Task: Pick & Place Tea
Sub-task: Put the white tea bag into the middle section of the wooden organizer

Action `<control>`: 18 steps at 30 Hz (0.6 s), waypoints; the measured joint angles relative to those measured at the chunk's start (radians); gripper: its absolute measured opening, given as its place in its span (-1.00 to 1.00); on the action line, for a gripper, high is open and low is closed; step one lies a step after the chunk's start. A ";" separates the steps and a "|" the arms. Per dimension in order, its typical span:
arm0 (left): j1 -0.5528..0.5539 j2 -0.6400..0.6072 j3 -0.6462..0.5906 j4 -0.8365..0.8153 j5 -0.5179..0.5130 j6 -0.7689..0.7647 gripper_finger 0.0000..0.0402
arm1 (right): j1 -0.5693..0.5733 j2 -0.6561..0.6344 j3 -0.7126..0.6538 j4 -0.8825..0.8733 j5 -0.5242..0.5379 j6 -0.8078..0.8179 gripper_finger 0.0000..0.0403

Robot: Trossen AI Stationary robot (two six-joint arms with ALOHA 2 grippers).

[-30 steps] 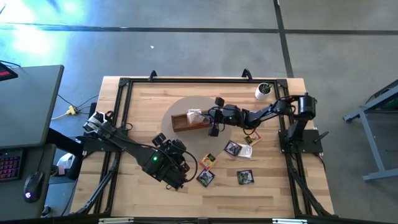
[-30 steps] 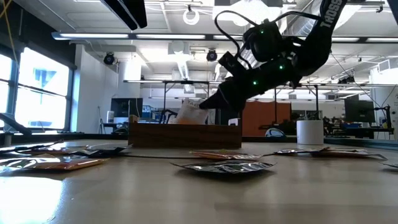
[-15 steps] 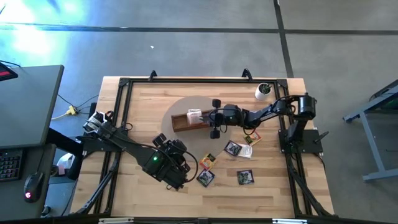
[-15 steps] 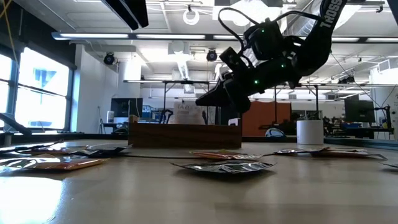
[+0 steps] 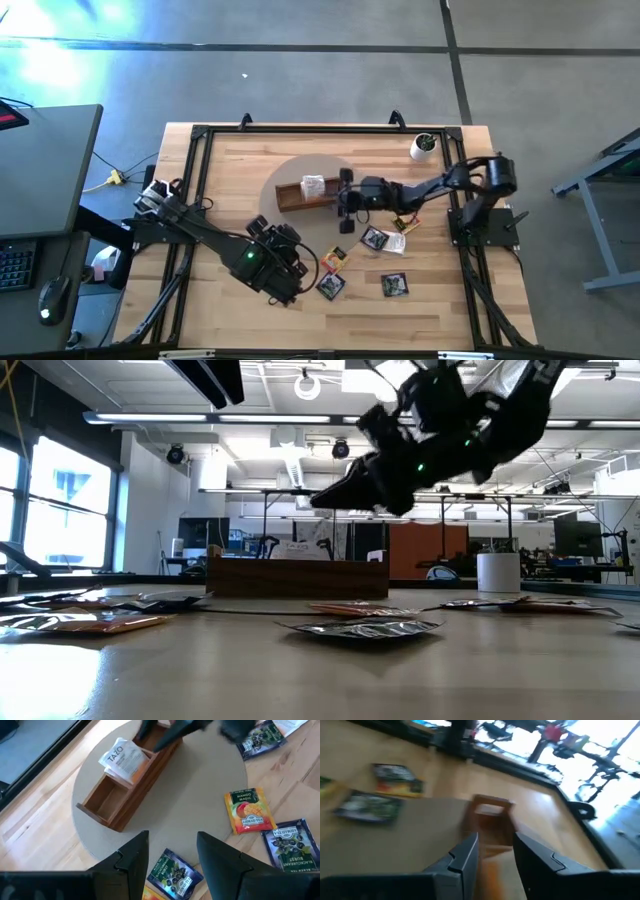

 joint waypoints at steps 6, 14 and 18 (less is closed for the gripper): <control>0.000 0.023 0.000 0.018 0.038 -0.004 -0.19 | 0.151 -0.227 0.000 -0.440 0.004 0.101 -0.55; 0.000 0.024 0.000 0.056 0.027 0.009 -0.19 | 0.385 -0.467 0.000 -0.929 0.105 0.317 -0.49; 0.000 0.024 0.000 0.063 0.016 0.009 -0.19 | 0.454 -0.481 0.000 -1.123 0.200 0.459 -0.35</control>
